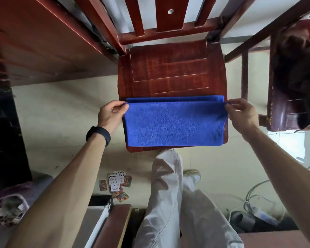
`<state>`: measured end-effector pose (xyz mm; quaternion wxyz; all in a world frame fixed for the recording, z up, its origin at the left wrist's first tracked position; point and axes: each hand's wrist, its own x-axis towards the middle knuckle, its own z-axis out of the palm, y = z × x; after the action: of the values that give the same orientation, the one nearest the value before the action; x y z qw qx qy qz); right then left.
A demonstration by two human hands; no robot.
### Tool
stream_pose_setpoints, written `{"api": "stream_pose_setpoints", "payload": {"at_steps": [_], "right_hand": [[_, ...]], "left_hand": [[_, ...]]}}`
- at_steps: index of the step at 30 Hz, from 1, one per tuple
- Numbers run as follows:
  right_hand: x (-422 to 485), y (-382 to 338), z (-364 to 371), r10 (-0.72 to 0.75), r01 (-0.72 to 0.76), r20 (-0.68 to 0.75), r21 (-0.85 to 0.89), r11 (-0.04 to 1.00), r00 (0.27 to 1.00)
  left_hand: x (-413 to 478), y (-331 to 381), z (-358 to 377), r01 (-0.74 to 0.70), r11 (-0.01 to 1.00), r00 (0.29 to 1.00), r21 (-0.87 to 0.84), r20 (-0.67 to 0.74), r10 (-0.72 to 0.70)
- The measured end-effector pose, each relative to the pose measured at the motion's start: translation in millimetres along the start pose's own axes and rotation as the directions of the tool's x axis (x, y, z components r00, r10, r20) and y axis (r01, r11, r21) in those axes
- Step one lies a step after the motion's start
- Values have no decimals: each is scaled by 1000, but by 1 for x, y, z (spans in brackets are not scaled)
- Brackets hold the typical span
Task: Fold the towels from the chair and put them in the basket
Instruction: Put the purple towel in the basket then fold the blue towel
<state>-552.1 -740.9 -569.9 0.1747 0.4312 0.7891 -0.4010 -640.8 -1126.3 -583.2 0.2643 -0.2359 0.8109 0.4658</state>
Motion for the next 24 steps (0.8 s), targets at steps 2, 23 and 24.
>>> {"api": "stream_pose_setpoints", "payload": {"at_steps": [2,23,24], "right_hand": [[6,-2,1,10,-10,-9,1,1000,1000],[-15,22,57,-410,330,-307,-279,902,859],[-26,26,64,-488,382,-277,-360,851,827]], "left_hand": [[6,3,2,-1,1000,1000,-2,-6,1],[-13,-21,47,-249,852,839,461,-337,427],[-23,-27,54,-309,790,807,530,-294,512]]}}
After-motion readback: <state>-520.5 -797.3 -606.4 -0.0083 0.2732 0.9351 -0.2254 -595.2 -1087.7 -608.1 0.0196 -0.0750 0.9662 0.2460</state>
